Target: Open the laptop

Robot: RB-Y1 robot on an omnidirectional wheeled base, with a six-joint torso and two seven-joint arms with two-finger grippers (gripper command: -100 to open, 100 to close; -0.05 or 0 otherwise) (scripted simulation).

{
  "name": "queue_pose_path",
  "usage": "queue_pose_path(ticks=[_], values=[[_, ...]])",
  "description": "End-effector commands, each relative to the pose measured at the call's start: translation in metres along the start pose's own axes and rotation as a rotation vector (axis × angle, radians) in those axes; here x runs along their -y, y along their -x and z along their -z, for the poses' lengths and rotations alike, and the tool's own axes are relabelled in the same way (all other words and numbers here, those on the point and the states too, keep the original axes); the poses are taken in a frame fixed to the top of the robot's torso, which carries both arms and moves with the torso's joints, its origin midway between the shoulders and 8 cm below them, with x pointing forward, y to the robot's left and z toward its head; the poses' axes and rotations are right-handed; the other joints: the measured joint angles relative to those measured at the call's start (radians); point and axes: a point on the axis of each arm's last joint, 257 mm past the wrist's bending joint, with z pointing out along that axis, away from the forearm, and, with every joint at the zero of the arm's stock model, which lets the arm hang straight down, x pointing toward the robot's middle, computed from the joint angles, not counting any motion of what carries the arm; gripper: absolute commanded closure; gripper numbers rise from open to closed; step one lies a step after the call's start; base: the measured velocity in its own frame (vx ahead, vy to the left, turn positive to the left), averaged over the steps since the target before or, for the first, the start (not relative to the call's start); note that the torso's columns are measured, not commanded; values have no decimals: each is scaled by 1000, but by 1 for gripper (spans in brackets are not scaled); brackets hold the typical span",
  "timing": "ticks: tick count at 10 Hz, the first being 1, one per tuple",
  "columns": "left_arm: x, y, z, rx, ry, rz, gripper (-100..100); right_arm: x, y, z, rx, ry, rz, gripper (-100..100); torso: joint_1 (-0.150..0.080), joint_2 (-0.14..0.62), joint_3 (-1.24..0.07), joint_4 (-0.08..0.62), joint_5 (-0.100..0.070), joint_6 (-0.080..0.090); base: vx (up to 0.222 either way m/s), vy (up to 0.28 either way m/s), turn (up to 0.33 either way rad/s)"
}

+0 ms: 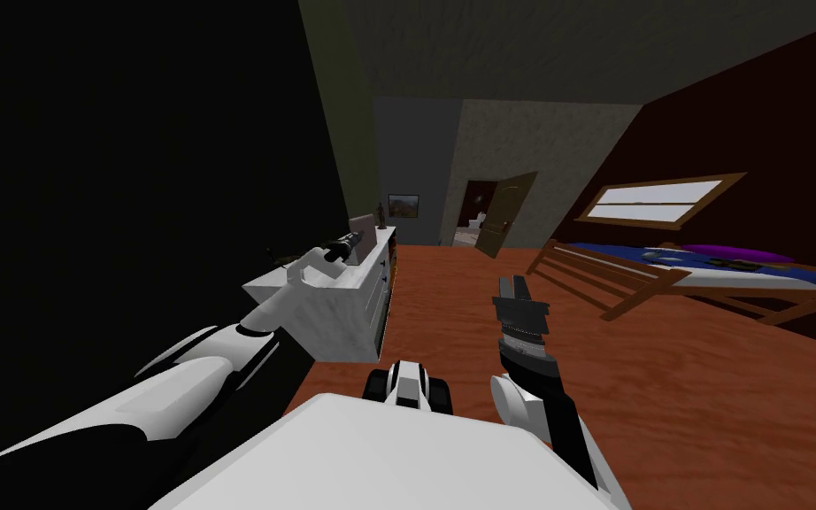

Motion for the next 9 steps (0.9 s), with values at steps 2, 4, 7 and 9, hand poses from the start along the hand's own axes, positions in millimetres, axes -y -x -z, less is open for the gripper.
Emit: queue_pose_path(ticks=[2, 4, 7, 9], values=[[9, -7, -6, -17, -13, 42, 100, 0, 0, 0, 0, 0, 0, 0, -3, 7, 4, 2, -1, 1, 11, 7, 106], [29, -22, -16, -52, -48, 125, 100, 0, 0, 0, 0, 0, 0, 0, -1, 9, 6, 3, 1, -2, 25, 16, 301], [64, -44, -29, -107, -102, 248, 100, 0, 0, 0, 0, 0, 0, 0, 0, 5, 3, -1, 2, -2, 21, 22, 269], [90, -58, -36, -145, -138, 327, 100, 0, 0, 0, 0, 0, 0, 0, -2, 3, 2, -1, 1, 0, 18, 20, 285]])
